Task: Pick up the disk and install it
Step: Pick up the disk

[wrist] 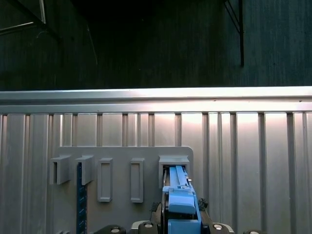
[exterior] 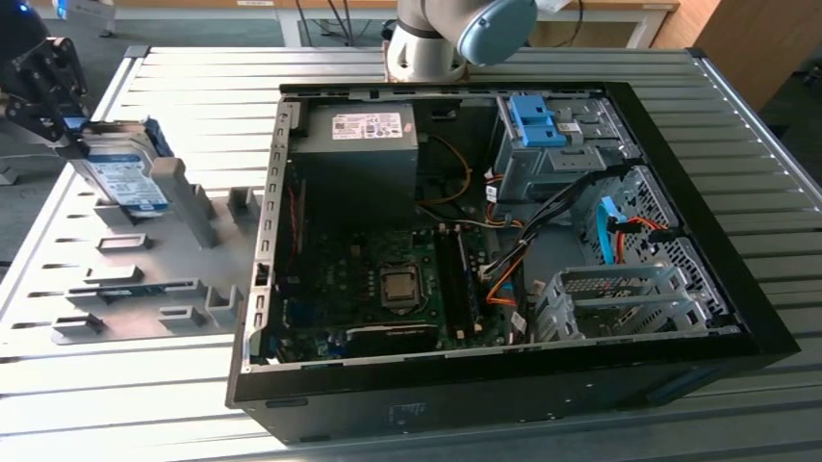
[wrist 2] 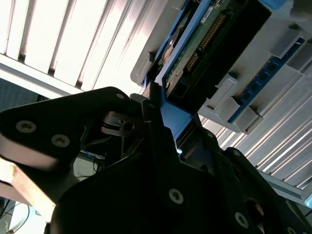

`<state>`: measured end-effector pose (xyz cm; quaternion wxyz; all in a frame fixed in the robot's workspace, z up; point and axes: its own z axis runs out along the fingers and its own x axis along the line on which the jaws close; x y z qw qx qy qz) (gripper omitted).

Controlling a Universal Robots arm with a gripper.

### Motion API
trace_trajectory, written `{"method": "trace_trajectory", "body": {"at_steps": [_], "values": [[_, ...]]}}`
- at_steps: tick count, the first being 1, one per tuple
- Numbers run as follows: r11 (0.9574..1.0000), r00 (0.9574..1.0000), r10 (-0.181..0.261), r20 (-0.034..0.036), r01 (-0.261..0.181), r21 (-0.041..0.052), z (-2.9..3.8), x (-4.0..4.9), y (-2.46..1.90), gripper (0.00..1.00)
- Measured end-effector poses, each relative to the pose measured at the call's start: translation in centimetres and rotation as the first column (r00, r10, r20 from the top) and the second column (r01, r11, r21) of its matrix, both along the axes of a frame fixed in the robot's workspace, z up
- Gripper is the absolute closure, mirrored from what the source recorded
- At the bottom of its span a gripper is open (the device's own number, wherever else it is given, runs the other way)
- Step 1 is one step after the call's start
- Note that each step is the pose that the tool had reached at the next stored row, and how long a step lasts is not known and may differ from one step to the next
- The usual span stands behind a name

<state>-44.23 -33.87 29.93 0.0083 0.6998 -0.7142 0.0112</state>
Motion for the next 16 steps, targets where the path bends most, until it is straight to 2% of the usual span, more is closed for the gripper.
{"method": "trace_trajectory", "body": {"at_steps": [16], "values": [[1.0, 1.0, 0.0, 0.0001, 0.0, 0.0001, 1.73, 0.0, 0.0, 0.64]]}}
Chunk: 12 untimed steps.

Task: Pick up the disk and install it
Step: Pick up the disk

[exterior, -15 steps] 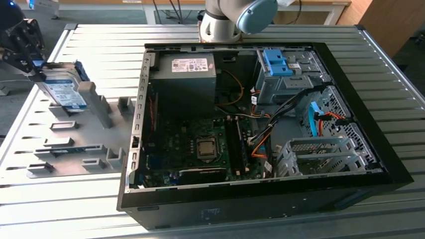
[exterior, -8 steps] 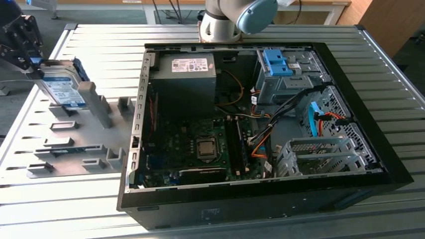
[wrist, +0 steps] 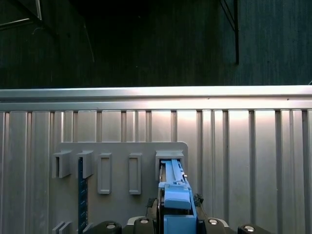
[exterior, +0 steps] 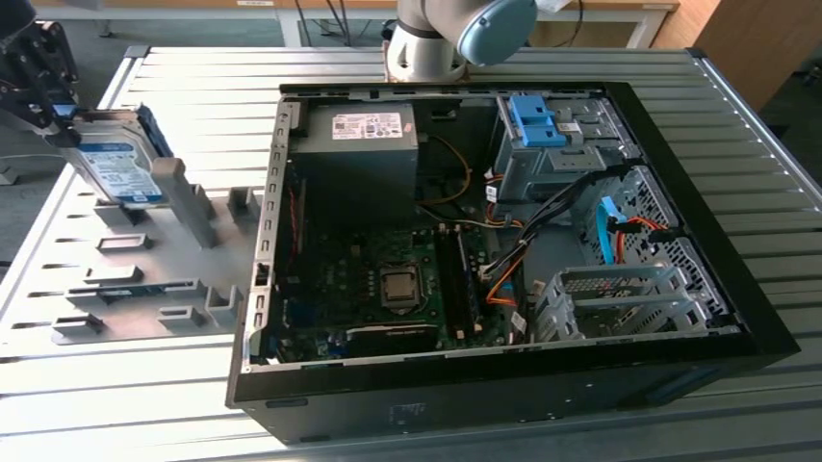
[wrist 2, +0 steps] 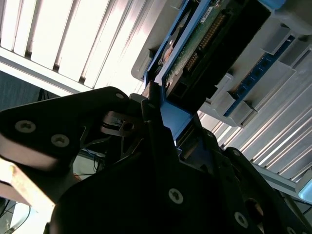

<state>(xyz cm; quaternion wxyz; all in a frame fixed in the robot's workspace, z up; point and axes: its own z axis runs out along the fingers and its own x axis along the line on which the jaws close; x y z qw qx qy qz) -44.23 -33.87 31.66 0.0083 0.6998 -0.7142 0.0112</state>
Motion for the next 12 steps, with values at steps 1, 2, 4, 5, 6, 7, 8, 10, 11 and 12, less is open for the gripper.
{"method": "trace_trajectory", "body": {"at_steps": [1, 2, 4, 5, 6, 7, 8, 10, 11, 12], "values": [[1.0, 1.0, 0.0, -0.0001, 0.0, 0.0, 0.1, 0.0, 0.0, 0.64], [1.0, 1.0, 0.0, 0.0001, 0.0, 0.0, 0.2, 0.0, 0.0, 0.64], [1.0, 1.0, 0.0, 0.0002, 0.0, 0.0, 0.35, 0.0, 0.0, 0.64], [1.0, 1.0, 0.0, 0.0001, 0.0, 0.0, 0.43, 0.0, 0.0, 0.64], [1.0, 1.0, 0.0, 0.0001, 0.0, 0.0, 0.51, 0.0, 0.0, 0.64], [1.0, 1.0, 0.0, 0.0002, 0.0, 0.0, 0.58, 0.0, 0.0, 0.64], [1.0, 1.0, 0.0, 0.0001, 0.0, 0.0, 0.66, 0.0, 0.0, 0.64], [1.0, 1.0, 0.0, 0.0002, 0.0, 0.0, 0.75, 0.0, 0.0, 0.64], [1.0, 1.0, 0.0, 0.0004, 0.0, 0.0001, 0.75, 0.0, 0.0, 0.64], [1.0, 1.0, 0.0, 0.0002, 0.0, 0.0, 0.77, 0.0, 0.0, 0.64]]}}
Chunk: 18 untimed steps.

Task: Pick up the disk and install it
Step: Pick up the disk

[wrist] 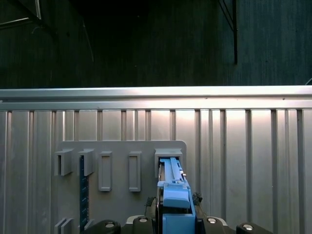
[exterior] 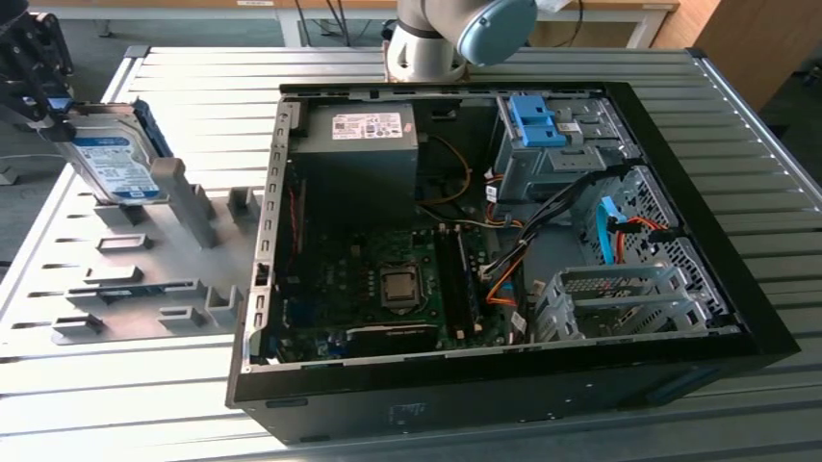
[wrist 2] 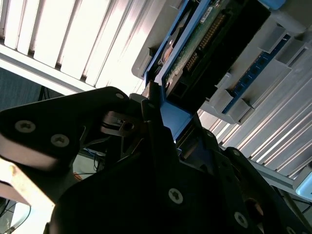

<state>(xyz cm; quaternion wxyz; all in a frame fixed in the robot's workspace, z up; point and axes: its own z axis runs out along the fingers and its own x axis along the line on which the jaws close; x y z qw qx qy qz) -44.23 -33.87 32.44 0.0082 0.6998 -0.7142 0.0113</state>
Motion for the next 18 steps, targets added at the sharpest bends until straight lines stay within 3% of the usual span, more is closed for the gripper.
{"method": "trace_trajectory", "body": {"at_steps": [8, 18], "values": [[1.0, 1.0, 0.0, -0.0001, 0.0, 0.0, 0.1, 0.0, 0.0, 0.64], [1.0, 1.0, 0.0, 0.0, 0.0, 0.0, 1.1, 0.0, 0.0, 0.64]]}}
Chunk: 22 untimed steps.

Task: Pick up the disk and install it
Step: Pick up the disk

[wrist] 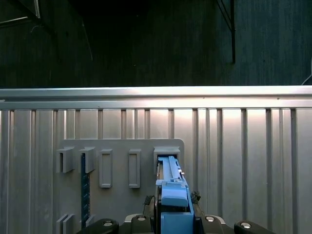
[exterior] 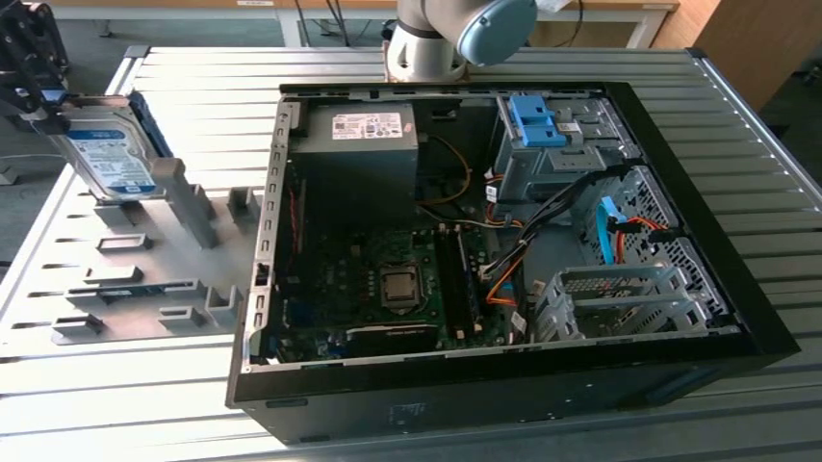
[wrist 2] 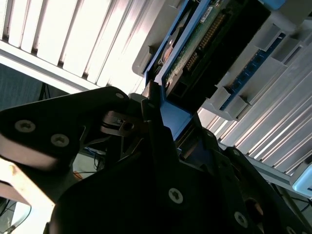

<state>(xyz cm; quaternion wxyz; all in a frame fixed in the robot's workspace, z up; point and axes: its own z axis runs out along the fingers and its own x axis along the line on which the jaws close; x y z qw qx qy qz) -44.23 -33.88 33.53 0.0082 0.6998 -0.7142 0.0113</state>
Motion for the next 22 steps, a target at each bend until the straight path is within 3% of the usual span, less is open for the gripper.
{"method": "trace_trajectory", "body": {"at_steps": [22], "values": [[1.0, 1.0, 0.0, 0.0002, 0.0, 0.0, 1.76, 0.0, 0.0, 0.64]]}}
